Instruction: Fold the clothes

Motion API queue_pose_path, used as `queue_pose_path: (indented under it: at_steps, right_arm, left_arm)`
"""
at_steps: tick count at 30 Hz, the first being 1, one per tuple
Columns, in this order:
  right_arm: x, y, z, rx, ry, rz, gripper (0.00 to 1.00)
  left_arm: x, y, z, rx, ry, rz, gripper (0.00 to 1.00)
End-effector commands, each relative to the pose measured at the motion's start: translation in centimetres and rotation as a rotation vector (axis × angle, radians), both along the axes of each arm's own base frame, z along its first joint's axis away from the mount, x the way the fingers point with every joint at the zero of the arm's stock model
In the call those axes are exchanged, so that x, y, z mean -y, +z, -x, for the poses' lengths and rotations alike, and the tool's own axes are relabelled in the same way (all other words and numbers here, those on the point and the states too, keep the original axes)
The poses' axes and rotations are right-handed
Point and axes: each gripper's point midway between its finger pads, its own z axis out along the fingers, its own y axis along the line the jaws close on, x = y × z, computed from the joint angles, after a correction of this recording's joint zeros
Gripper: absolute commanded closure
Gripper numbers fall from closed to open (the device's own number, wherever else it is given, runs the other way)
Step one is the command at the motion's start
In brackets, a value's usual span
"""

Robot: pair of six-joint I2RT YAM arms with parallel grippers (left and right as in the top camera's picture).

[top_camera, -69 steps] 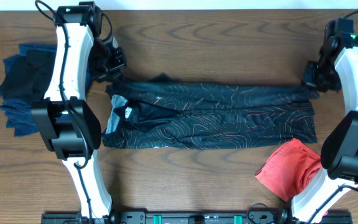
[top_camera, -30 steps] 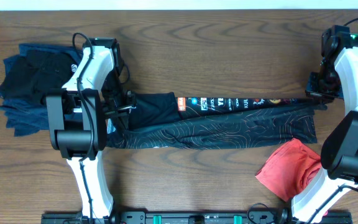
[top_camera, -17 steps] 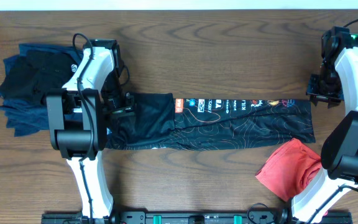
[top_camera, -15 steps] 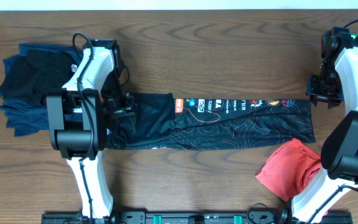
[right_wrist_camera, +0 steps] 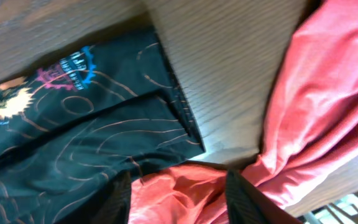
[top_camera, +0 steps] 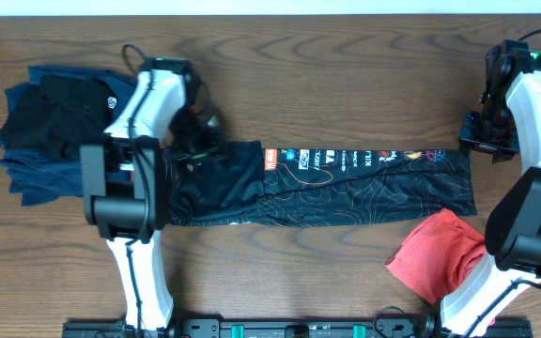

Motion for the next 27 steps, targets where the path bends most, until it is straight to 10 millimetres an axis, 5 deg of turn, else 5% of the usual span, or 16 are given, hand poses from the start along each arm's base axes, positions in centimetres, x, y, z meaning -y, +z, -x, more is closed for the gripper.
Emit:
queue_pose_path:
  at_steps: [1, 8, 19, 23, 27]
  right_arm:
    - [-0.2, 0.2, 0.0, 0.014, -0.011, -0.030, 0.49]
    - [-0.1, 0.2, -0.1, 0.019, -0.010, -0.028, 0.47]
    - [-0.1, 0.2, -0.1, 0.018, 0.004, -0.030, 0.47]
    - [-0.1, 0.2, 0.0, 0.015, 0.004, -0.031, 0.47]
    - [-0.1, 0.2, 0.0, 0.013, 0.004, -0.031, 0.47]
  left_arm:
    - [3.0, 1.6, -1.2, 0.106, -0.069, 0.050, 0.36]
    - [7.0, 1.1, -3.0, 0.244, -0.168, 0.072, 0.28]
    - [7.7, -0.8, -4.4, 0.366, -0.274, -0.068, 0.25]
    - [7.3, -1.0, -4.4, 0.377, -0.297, -0.120, 0.38]
    - [7.2, -1.2, -4.1, 0.365, -0.300, -0.123, 0.38]
